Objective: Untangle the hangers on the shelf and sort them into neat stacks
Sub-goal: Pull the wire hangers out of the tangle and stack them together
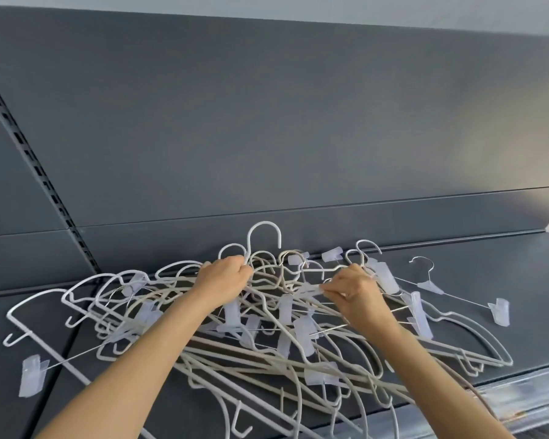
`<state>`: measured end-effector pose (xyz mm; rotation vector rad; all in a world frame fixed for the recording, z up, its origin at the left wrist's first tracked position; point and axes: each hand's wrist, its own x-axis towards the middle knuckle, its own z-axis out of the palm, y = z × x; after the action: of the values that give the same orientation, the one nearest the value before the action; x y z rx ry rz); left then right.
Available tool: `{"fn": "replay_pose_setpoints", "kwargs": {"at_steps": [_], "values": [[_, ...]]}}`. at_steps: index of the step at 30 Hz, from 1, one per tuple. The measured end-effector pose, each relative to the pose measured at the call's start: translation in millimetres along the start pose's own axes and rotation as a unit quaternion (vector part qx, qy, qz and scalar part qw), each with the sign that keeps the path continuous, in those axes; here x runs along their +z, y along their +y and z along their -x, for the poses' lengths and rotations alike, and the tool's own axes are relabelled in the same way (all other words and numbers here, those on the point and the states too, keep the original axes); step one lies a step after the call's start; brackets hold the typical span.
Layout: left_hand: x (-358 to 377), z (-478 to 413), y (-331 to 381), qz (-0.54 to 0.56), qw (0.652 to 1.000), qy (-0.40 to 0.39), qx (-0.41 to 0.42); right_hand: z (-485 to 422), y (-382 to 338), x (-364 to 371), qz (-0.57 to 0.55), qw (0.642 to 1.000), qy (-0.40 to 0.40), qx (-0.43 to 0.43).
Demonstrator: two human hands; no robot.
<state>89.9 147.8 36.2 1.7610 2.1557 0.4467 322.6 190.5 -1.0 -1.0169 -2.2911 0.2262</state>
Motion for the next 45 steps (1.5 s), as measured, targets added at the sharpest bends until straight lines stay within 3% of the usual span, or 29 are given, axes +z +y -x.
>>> {"fn": "replay_pose_setpoints", "kwargs": {"at_steps": [5,12,16,19,23,25,27,29,36,39,45], "values": [[-2.7,0.1,-22.7,0.022,0.999,0.029,-0.009,0.1,32.7,-23.0,-0.001,0.98,0.109,0.168],[29.3,-2.0,-28.6,-0.005,1.0,0.017,0.002,33.7,77.2,-33.5,0.055,0.927,0.166,0.332],[41.8,0.5,-29.4,-0.021,0.996,0.087,0.021,45.3,85.8,-22.6,0.08,0.923,0.109,0.361],[43.7,0.4,-31.0,-0.024,0.995,0.091,0.023,40.8,74.4,-17.2,0.101,0.914,0.064,0.388],[43.7,0.1,-32.1,-0.043,0.996,0.079,0.017,15.9,30.6,-4.7,0.083,0.955,0.051,0.281],[42.6,1.4,-31.9,-0.041,0.996,0.073,0.02,6.2,10.8,11.5,0.068,0.972,-0.04,0.222],[40.4,4.2,-31.2,-0.028,0.997,0.071,0.019,-0.6,-0.5,25.2,0.05,0.964,-0.131,0.226],[36.7,6.9,-31.4,-0.012,0.997,0.078,0.015,-6.4,-6.0,30.7,0.04,0.953,-0.17,0.248],[12.7,18.2,-39.0,0.029,0.992,0.122,0.017,-14.7,-22.0,18.3,-0.036,0.957,-0.174,0.229],[-3.5,26.7,-41.5,0.045,0.987,0.152,0.035,-25.6,-42.5,-1.0,-0.089,0.965,-0.14,0.201],[-45.0,53.6,-33.6,0.055,0.974,0.208,0.066,-41.9,-90.1,-14.1,-0.146,0.97,-0.145,0.127]]}}
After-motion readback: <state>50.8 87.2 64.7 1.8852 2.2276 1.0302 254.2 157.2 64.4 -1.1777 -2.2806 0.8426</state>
